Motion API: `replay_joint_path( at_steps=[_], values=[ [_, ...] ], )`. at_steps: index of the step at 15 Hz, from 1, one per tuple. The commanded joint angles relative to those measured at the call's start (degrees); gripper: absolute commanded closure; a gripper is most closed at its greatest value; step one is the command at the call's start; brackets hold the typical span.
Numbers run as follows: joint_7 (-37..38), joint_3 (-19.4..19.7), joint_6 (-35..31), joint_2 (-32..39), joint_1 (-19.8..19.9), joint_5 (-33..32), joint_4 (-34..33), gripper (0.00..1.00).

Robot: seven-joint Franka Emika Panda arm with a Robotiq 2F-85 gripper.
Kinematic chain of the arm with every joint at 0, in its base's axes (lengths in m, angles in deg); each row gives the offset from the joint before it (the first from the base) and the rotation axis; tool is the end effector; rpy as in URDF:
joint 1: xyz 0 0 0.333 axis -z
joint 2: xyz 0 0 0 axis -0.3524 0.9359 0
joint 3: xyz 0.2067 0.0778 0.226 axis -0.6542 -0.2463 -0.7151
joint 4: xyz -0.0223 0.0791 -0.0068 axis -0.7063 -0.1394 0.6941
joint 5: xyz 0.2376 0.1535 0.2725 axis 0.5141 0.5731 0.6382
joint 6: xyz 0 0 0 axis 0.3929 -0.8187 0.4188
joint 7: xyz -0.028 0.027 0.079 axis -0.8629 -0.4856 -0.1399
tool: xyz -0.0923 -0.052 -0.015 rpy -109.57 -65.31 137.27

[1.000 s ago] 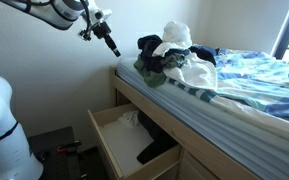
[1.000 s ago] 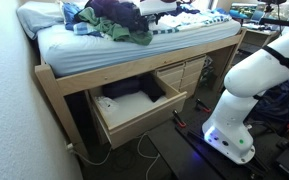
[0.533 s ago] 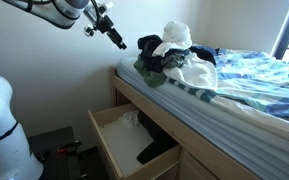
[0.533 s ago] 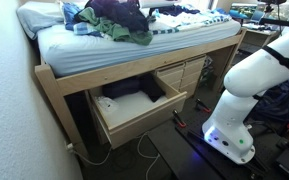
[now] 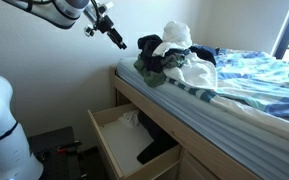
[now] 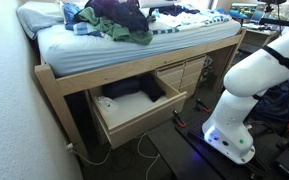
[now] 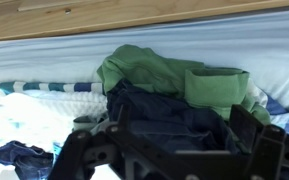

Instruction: Put the black shirt in the open drawer

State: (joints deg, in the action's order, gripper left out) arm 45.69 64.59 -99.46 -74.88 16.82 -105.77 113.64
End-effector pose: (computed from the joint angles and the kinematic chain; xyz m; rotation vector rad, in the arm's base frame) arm 0.4014 0.1830 0.5762 2.7911 -0.2258 1.0110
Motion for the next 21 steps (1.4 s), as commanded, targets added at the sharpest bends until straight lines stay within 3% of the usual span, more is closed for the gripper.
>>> replay_joint_path(
  at_steps=[1, 7, 8, 9, 15, 21],
  values=[
    [-0.52, -1.77, -3.66, 2.35, 2.67, -1.84, -3.39, 0.0],
    [-2.52, -1.36, -17.46, 7.96, 5.77, -3.17, -9.11, 0.0],
    [-0.83, -2.05, -17.22, 9.19, 7.2, -2.65, -10.6, 0.0],
    [-2.46, -1.71, -16.09, 5.94, 5.82, -1.73, -7.09, 0.0],
    [-1.33, -1.35, -16.59, 8.57, 6.87, -1.74, -9.25, 0.0],
    [-1.09, -0.68, -23.23, 13.87, 7.72, -1.44, -9.44, 0.0]
  ],
)
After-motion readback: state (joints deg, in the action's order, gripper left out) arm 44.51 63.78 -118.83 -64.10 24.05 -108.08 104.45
